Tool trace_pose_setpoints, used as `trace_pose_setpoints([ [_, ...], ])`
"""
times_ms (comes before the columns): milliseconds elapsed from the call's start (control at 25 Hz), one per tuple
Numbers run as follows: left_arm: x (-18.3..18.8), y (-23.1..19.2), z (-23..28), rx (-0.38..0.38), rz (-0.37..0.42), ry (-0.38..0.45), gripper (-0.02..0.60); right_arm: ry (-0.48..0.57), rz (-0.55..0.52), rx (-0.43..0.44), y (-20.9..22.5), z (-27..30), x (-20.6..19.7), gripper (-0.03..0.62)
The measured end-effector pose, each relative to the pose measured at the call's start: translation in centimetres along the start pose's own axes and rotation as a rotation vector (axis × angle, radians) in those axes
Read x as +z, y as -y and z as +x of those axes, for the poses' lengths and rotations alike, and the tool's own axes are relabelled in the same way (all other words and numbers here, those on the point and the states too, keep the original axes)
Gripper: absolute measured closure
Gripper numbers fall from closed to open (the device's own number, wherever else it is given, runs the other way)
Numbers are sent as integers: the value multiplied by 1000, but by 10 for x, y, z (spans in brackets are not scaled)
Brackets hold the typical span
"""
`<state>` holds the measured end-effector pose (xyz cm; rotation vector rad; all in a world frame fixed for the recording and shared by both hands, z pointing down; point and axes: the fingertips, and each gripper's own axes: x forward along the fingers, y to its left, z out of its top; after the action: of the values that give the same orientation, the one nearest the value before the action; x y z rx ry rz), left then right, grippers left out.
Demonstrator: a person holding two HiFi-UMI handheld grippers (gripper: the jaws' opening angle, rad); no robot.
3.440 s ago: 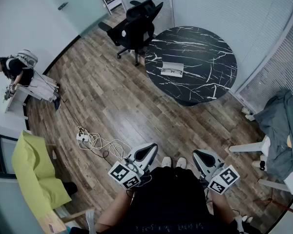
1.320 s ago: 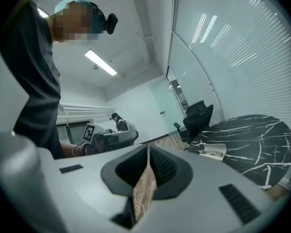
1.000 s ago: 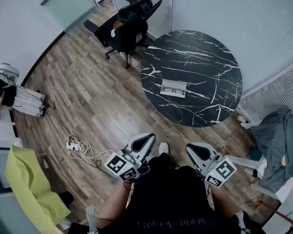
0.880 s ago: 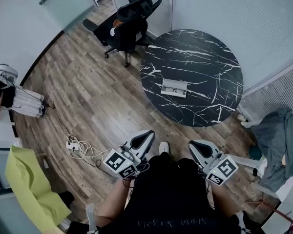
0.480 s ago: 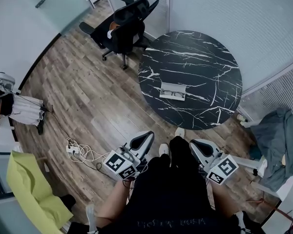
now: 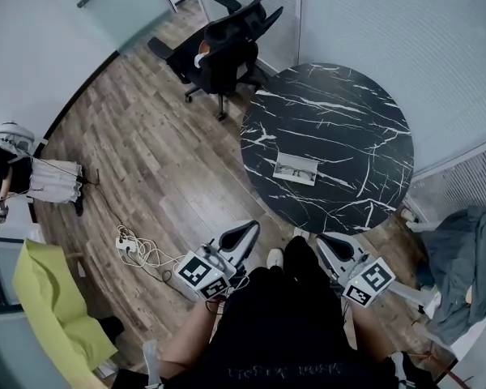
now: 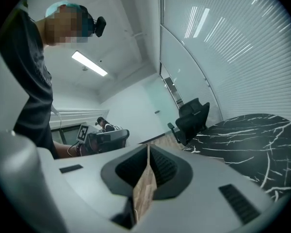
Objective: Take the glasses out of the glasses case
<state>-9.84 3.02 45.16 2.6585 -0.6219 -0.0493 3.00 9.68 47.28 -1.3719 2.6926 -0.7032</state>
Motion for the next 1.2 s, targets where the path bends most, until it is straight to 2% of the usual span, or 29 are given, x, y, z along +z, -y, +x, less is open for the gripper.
trace_pose_setpoints([
  [520, 19, -26, 82, 40, 10, -21, 563, -42, 14, 39, 84, 20, 25, 562],
  [760, 24, -31, 116, 38, 19, -36, 563, -77, -26, 61, 116, 28, 34, 562],
  [920, 21, -25, 129, 18, 42, -59, 563, -88, -30, 75, 129, 31, 37, 562],
  [1200, 18, -36, 129, 46, 24, -66, 563, -158, -74, 80, 140, 49, 28, 562],
])
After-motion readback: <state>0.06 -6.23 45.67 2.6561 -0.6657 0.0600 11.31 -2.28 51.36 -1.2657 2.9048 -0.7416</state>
